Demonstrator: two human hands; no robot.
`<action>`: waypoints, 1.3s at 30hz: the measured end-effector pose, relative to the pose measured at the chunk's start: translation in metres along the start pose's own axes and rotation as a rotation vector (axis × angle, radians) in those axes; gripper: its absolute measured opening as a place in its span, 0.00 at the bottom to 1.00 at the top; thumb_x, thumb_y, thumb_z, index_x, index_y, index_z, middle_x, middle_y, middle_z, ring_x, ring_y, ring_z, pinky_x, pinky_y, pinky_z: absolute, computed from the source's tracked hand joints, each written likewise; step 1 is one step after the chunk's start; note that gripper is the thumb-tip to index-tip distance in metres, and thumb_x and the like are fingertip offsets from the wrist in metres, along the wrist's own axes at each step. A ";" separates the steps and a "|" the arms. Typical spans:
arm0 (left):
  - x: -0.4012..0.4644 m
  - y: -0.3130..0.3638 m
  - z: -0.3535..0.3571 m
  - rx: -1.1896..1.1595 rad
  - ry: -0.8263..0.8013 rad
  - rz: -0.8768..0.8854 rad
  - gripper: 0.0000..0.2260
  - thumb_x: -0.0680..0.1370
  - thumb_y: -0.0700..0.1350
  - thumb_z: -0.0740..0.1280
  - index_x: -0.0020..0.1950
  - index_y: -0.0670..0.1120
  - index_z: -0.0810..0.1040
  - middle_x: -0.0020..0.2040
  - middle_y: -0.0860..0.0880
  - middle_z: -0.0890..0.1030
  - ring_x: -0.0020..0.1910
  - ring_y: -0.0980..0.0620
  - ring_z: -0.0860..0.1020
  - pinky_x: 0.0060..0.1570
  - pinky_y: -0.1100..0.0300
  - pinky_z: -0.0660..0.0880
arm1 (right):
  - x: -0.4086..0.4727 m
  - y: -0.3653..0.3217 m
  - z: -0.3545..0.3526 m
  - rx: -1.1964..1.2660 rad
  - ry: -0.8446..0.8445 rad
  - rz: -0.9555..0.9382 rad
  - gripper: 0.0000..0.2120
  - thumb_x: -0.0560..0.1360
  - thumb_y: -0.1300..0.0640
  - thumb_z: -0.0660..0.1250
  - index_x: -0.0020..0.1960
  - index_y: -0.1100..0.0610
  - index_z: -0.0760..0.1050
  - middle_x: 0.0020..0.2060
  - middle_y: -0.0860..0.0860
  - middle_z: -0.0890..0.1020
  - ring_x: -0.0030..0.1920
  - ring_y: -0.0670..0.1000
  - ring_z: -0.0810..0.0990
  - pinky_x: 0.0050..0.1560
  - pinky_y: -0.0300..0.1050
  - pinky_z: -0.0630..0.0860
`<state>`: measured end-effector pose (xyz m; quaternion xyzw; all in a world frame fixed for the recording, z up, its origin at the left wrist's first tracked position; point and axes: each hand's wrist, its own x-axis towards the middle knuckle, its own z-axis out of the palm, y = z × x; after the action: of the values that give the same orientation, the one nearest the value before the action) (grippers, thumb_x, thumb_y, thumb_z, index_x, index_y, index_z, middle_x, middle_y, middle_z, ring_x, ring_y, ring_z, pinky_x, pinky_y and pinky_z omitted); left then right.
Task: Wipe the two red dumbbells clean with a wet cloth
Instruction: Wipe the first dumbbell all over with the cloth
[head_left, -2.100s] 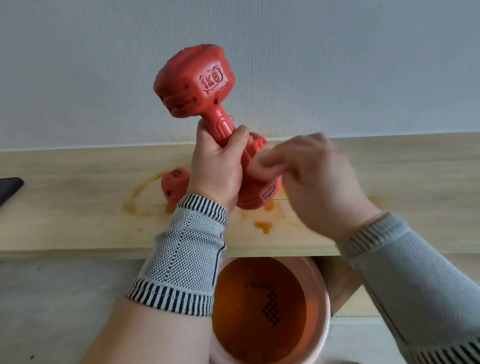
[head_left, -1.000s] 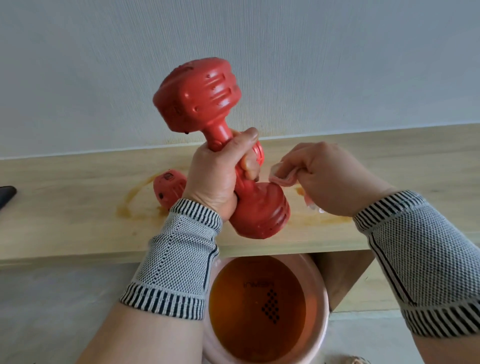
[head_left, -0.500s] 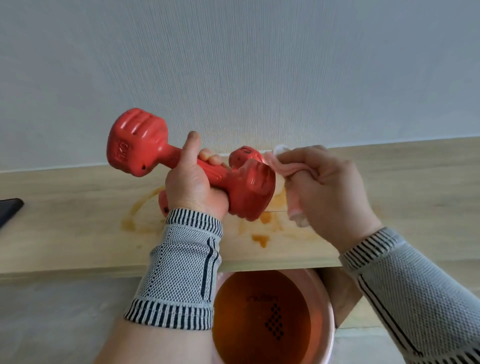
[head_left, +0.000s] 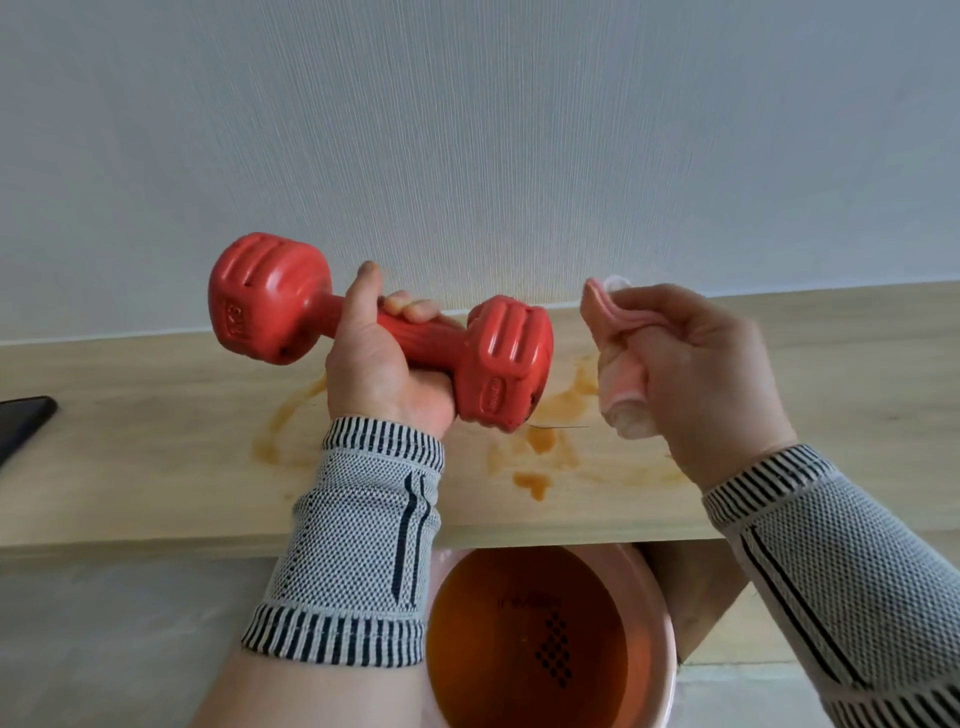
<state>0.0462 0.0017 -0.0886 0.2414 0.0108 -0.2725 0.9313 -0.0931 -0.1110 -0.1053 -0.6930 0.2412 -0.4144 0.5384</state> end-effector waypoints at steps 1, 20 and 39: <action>0.001 0.001 -0.001 -0.006 0.003 -0.002 0.15 0.78 0.49 0.68 0.34 0.50 0.67 0.28 0.56 0.69 0.25 0.59 0.69 0.36 0.62 0.71 | 0.000 -0.001 -0.001 0.030 -0.002 0.012 0.12 0.78 0.65 0.63 0.49 0.52 0.82 0.35 0.51 0.84 0.30 0.47 0.81 0.26 0.41 0.77; -0.006 0.006 0.002 -0.130 0.111 -0.085 0.13 0.81 0.45 0.64 0.38 0.46 0.67 0.25 0.50 0.71 0.18 0.53 0.72 0.27 0.54 0.78 | -0.003 -0.008 -0.002 0.115 -0.014 0.090 0.06 0.79 0.61 0.63 0.50 0.54 0.78 0.43 0.53 0.84 0.34 0.50 0.82 0.31 0.49 0.79; -0.003 0.019 0.017 -0.332 0.047 -0.099 0.16 0.80 0.47 0.64 0.34 0.43 0.72 0.30 0.50 0.74 0.48 0.56 0.77 0.67 0.46 0.69 | -0.008 -0.015 0.019 -0.009 0.179 -0.446 0.15 0.74 0.67 0.66 0.51 0.50 0.83 0.48 0.50 0.81 0.39 0.45 0.81 0.40 0.35 0.78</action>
<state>0.0519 0.0094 -0.0648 0.0895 0.0892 -0.3067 0.9434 -0.0835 -0.0895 -0.0949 -0.6920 0.1305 -0.5816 0.4071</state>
